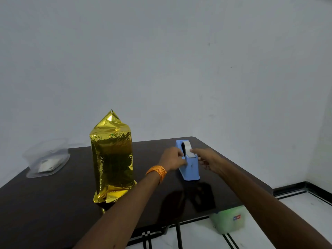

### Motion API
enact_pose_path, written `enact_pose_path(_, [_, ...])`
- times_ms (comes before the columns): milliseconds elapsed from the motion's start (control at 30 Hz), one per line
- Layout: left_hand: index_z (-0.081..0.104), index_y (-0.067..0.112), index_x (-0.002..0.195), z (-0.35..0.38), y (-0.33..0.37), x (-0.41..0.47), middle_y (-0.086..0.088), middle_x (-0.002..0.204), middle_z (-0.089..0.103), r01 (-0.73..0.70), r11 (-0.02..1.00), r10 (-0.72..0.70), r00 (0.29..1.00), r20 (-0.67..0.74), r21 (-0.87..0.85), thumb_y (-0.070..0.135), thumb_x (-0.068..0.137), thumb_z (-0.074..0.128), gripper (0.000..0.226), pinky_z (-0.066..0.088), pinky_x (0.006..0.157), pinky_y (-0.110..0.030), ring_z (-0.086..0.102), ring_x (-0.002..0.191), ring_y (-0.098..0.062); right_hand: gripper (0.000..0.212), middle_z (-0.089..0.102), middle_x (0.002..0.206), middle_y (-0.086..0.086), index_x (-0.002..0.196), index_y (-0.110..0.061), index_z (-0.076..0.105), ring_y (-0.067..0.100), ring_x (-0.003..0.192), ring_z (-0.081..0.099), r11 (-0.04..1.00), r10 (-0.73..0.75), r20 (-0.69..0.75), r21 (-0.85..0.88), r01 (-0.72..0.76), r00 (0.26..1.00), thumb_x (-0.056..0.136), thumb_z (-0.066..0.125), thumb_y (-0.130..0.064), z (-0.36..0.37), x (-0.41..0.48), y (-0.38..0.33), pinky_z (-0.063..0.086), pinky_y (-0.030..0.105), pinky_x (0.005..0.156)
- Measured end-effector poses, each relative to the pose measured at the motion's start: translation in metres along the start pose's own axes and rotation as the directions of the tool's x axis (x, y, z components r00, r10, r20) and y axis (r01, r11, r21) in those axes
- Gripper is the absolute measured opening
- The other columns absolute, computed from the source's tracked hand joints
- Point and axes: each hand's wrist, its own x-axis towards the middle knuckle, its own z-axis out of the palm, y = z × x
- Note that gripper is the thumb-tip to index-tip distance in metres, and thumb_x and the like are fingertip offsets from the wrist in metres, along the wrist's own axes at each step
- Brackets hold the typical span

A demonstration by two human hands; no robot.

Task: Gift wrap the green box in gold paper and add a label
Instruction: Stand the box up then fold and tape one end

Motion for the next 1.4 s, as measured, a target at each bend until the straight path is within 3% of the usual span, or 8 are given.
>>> enact_pose_path(167, [0.067,0.007,0.084,0.028,-0.005,0.008,-0.01,0.086,0.067,0.004,0.999,-0.004,1.0,-0.008,-0.045,0.035,0.077,0.08,0.032,0.048,0.063,-0.033,0.061,0.076,-0.022,0.013,0.064,0.078,0.012,0.09,0.005,0.067,0.016,0.058,0.053,0.999,0.006,-0.048,0.051,-0.003,0.999,0.082,0.074,-0.003,0.008,0.013,-0.001,0.04,0.02,0.041])
enact_pose_path(267, [0.061,0.013,0.076,0.031,-0.007,0.01,-0.005,0.079,0.061,-0.018,0.999,0.016,0.999,-0.039,-0.044,0.035,0.076,0.081,0.03,0.039,0.055,-0.025,0.057,0.071,-0.021,0.017,0.071,0.088,0.016,0.087,0.006,0.071,0.021,0.071,0.065,0.999,-0.051,-0.124,-0.008,0.051,0.991,0.076,0.079,-0.005,0.011,0.023,0.0,0.056,0.032,0.063])
enact_pose_path(500, [0.067,0.008,0.088,0.035,-0.012,0.007,-0.008,0.087,0.065,-0.041,0.995,0.035,0.997,-0.075,-0.087,0.035,0.078,0.079,0.032,0.036,0.057,-0.025,0.053,0.073,-0.017,0.02,0.067,0.073,0.016,0.077,0.007,0.073,0.023,0.067,0.06,0.966,-0.228,-0.22,-0.171,0.193,0.948,0.075,0.077,-0.013,0.016,0.007,-0.019,0.045,0.031,0.062])
enact_pose_path(833, [0.067,0.008,0.088,0.037,-0.009,0.001,-0.006,0.082,0.063,-0.029,0.992,0.017,0.995,-0.099,-0.123,0.035,0.078,0.08,0.032,0.039,0.061,-0.027,0.056,0.073,-0.02,0.022,0.056,0.057,0.004,0.065,-0.004,0.063,0.003,0.031,0.042,0.99,-0.073,-0.222,0.104,0.098,0.972,0.081,0.077,-0.006,0.009,-0.025,0.01,0.033,0.018,0.034])
enact_pose_path(1033, [0.069,0.007,0.093,0.04,-0.01,0.001,-0.008,0.086,0.066,-0.041,0.99,0.026,0.994,-0.111,-0.138,0.036,0.078,0.079,0.035,0.04,0.059,-0.024,0.056,0.072,-0.018,0.022,0.059,0.06,0.008,0.072,0.008,0.069,0.01,0.044,0.046,0.986,-0.167,-0.24,-0.023,0.166,0.956,0.081,0.077,-0.01,0.012,-0.025,0.029,0.034,0.02,0.04])
enact_pose_path(1200, [0.065,0.008,0.084,0.041,-0.011,0.001,-0.008,0.082,0.063,-0.034,0.992,0.02,0.993,-0.112,-0.123,0.033,0.079,0.079,0.03,0.035,0.052,-0.022,0.053,0.07,-0.017,0.026,0.057,0.051,0.001,0.059,0.0,0.068,0.008,0.046,0.05,0.903,-0.332,-0.223,-0.356,0.24,0.917,0.079,0.076,-0.015,0.008,-0.025,0.029,0.037,0.022,0.045])
enact_pose_path(1300, [0.069,0.005,0.096,0.038,-0.008,0.0,-0.012,0.096,0.07,-0.021,0.993,0.01,0.995,-0.097,-0.112,0.031,0.08,0.079,0.032,0.04,0.062,-0.024,0.058,0.078,-0.02,0.027,0.058,0.051,-0.001,0.052,-0.008,0.065,0.01,0.046,0.051,0.843,-0.307,-0.183,-0.509,0.178,0.934,0.075,0.077,-0.012,0.002,-0.029,0.037,0.041,0.023,0.046])
enact_pose_path(1400, [0.067,0.004,0.113,0.037,-0.011,-0.003,-0.012,0.106,0.07,0.001,0.993,-0.011,0.997,-0.082,-0.118,0.019,0.081,0.076,0.036,0.05,0.077,-0.03,0.064,0.096,-0.026,0.031,0.072,0.063,-0.001,0.063,-0.005,0.073,0.014,0.059,0.065,0.847,-0.426,-0.157,-0.416,0.331,0.891,0.086,0.073,-0.025,-0.008,-0.037,0.042,0.047,0.023,0.056])
